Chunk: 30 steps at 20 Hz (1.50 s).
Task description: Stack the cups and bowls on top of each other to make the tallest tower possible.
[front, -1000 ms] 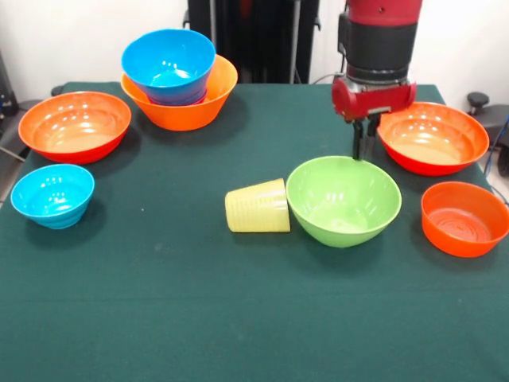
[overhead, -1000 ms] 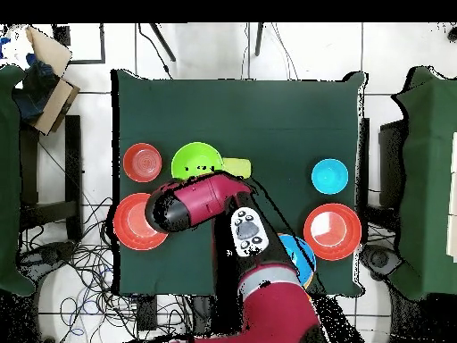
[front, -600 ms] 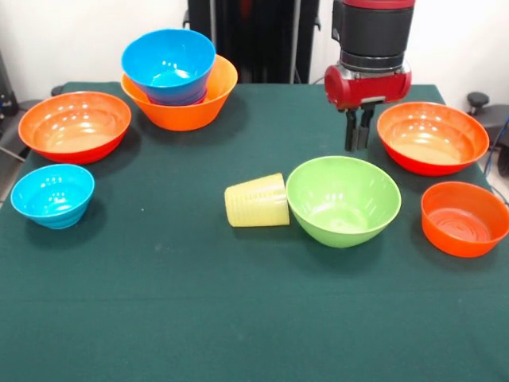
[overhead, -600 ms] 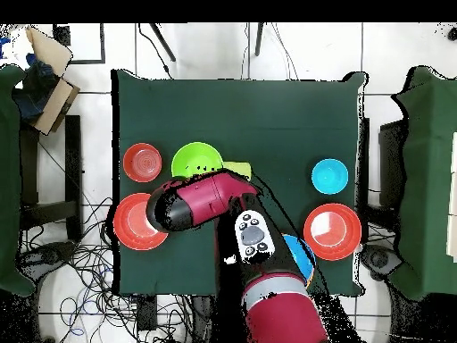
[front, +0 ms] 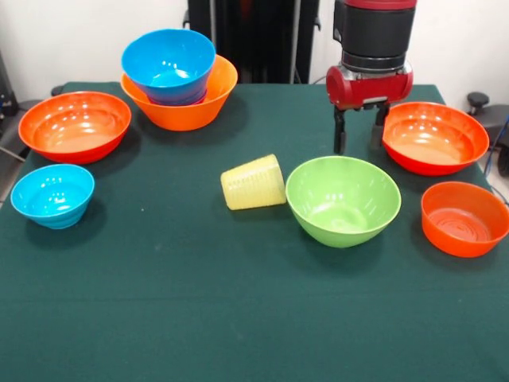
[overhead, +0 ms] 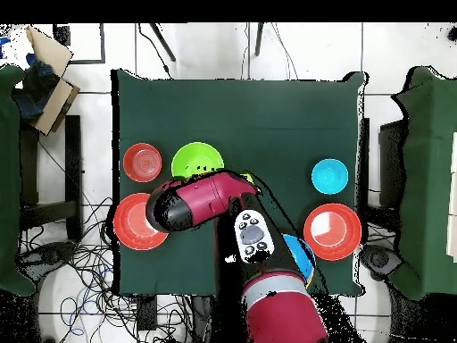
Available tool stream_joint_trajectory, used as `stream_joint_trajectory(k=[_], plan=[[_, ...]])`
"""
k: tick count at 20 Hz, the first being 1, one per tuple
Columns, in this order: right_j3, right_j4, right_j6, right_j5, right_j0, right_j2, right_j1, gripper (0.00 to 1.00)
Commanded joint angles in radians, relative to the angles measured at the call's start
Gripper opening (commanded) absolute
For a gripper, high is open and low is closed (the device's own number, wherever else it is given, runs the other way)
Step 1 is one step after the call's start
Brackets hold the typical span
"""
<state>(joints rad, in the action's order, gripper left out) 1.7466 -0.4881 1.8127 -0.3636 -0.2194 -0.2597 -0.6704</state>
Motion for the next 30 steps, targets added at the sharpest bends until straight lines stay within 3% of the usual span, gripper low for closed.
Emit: stream_joint_trajectory(k=[1,4,18,19,22,30], plan=[[-0.004,-0.034,-0.020,-0.023,0.000,-0.069,0.059,1.00],[-0.049,-0.055,0.005,0.021,0.024,-0.044,0.111,1.00],[-0.162,-0.077,0.001,0.052,0.057,-0.019,0.212,1.00],[-0.163,-0.076,0.000,0.052,0.058,-0.018,0.212,0.00],[-0.165,-0.063,-0.009,0.013,0.056,-0.022,0.212,0.00],[-0.146,-0.063,0.005,0.026,0.063,-0.013,0.183,0.00]])
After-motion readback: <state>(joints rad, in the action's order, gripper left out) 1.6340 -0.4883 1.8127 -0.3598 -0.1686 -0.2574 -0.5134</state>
